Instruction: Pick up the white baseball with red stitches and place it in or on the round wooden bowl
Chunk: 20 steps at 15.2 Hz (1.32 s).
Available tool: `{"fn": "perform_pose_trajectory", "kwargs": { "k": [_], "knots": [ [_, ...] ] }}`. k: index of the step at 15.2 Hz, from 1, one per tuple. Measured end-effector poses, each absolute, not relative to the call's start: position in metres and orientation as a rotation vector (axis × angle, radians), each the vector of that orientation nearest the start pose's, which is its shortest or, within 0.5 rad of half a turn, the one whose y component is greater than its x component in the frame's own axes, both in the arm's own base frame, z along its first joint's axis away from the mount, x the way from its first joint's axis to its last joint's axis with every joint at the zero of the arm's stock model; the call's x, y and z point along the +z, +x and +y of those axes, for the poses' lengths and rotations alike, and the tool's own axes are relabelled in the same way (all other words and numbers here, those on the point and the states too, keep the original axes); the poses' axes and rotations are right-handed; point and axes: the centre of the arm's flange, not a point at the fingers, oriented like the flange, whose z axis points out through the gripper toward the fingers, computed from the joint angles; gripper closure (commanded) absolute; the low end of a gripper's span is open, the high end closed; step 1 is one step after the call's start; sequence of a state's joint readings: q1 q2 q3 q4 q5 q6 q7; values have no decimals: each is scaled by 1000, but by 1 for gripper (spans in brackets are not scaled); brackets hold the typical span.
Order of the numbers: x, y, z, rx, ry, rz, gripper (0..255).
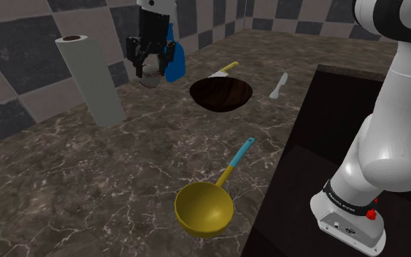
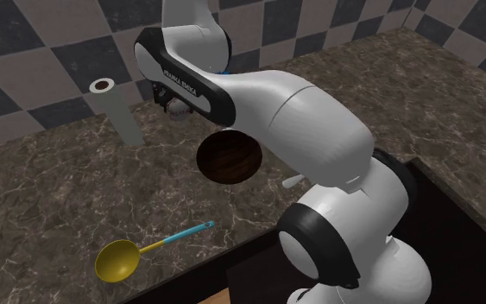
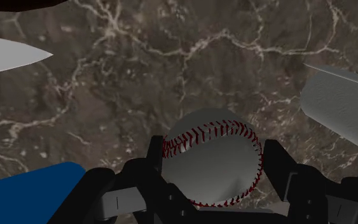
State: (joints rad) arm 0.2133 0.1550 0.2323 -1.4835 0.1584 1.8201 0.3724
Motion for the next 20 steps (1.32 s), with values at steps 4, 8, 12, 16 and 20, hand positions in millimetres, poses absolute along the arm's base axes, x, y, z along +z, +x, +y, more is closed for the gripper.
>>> {"fn": "perform_pose_trajectory", "kwargs": {
  "k": [4,8,12,16,20],
  "knots": [
    [624,562,269,-136,-2888,-61,255],
    [646,563,270,-136,-2888,-62,255],
    [666,563,269,-136,-2888,-61,255],
    [677,540,254,-136,-2888,-62,255],
    [678,500,225,-135,-2889,-62,255]
  ]
}}
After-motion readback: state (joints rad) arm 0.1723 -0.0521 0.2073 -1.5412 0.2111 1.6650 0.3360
